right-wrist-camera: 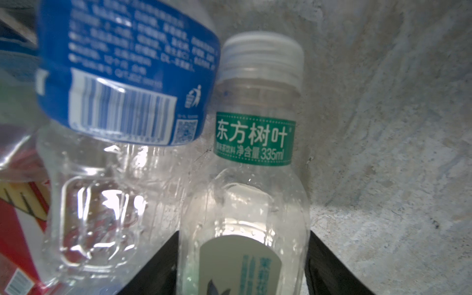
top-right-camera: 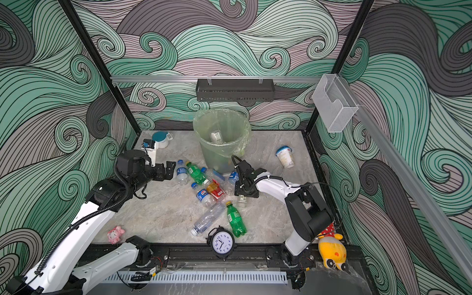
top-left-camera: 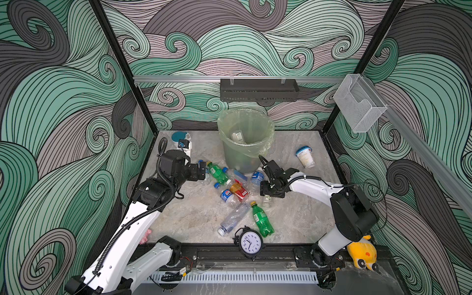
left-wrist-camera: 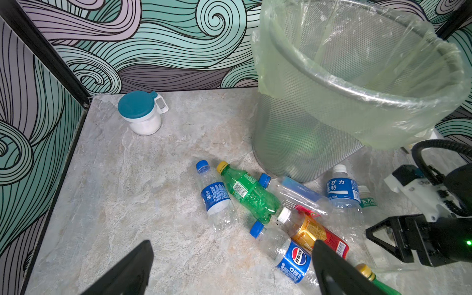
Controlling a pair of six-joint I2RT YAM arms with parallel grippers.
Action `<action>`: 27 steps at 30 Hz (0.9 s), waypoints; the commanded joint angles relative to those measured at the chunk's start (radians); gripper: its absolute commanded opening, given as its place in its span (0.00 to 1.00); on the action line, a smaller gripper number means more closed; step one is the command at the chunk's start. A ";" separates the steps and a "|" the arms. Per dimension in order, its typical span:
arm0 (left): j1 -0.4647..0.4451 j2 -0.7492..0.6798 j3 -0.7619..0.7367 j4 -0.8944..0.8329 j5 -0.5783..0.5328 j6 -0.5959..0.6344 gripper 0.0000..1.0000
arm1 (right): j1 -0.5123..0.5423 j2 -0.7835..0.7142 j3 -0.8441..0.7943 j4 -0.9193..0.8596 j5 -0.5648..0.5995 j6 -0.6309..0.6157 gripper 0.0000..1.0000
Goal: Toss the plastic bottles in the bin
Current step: 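Grasp the clear green-label tea bottle with the right gripper, then lift the green-label tea bottle with the right gripper toward the bin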
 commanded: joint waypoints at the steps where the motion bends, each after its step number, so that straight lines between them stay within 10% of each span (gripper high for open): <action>1: 0.008 -0.043 0.000 -0.020 -0.005 -0.023 0.99 | -0.003 0.014 0.013 0.004 0.036 -0.009 0.66; 6: 0.009 -0.064 -0.011 -0.019 -0.004 -0.045 0.99 | -0.019 -0.020 -0.007 0.003 0.040 -0.021 0.51; 27: 0.009 -0.041 -0.047 -0.011 0.006 -0.059 0.99 | -0.078 -0.520 0.025 -0.135 0.101 -0.246 0.46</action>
